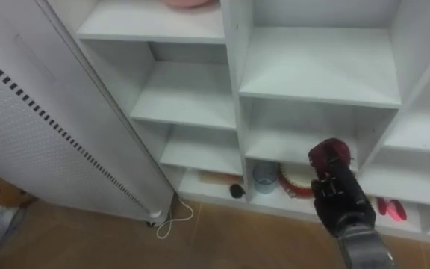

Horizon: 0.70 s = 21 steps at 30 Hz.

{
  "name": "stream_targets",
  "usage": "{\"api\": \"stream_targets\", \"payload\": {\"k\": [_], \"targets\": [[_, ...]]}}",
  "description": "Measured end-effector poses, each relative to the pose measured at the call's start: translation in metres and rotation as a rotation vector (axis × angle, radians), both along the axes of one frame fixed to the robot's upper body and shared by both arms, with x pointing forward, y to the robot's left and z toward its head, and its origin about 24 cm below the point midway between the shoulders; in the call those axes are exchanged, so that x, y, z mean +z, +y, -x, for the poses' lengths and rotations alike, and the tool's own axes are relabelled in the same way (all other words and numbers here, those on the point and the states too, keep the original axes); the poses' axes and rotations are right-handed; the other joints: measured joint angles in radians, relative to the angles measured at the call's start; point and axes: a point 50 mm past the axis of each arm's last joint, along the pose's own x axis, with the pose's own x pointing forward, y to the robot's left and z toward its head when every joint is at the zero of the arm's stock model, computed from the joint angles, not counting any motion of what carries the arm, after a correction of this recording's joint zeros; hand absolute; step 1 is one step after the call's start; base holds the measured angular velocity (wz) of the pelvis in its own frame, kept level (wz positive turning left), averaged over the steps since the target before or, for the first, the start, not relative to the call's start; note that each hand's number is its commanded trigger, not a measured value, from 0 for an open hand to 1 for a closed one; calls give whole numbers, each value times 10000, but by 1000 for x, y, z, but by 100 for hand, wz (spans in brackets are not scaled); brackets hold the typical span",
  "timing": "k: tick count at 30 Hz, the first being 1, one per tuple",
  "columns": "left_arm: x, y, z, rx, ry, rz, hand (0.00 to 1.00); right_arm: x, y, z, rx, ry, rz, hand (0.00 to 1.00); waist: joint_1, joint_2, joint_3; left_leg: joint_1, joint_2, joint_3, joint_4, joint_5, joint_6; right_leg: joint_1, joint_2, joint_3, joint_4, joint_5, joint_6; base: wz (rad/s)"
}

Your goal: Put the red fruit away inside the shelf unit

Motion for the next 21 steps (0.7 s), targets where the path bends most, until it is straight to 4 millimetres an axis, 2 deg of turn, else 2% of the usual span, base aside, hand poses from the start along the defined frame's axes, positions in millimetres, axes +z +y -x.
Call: {"api": "stream_targets", "payload": {"k": [8,16,17,18,19,21], "targets": [[9,8,0,79,-689,-310,0,26,-10,-8,-350,-279,53,100,-1,-80,-39,-817,-6,82,413,-62,109,-785,-128,-9,485,-64,28,7],[11,13,1,107,-775,-465,0,50,-19,-13,-960,-28,87,100,119,-100,-52,-948,-16,58,566,-61,112,-894,-155,-29,606,-62,25,0],[11,14,0,107,-799,-502,0,53,-20,-14,-1050,44,80,94,124,-99,-53,-969,-16,40,617,-61,112,-892,-154,-40,629,-62,25,0],[12,14,0,110,-854,-512,0,53,-21,-14,-1094,91,93,51,123,-97,-54,-983,-14,30,652,-61,112,-892,-158,-57,642,-62,24,0],[14,14,-1,95,-990,-529,0,56,-21,-14,-1148,180,229,0,106,-97,-54,-1015,-14,1,710,-61,113,-891,-178,-103,674,-65,18,5],[17,14,-1,65,-1255,-578,0,60,-22,-15,-1312,337,303,0,67,-93,-56,-1040,-18,28,848,-83,148,-876,-315,-230,808,-120,-46,5]]}}
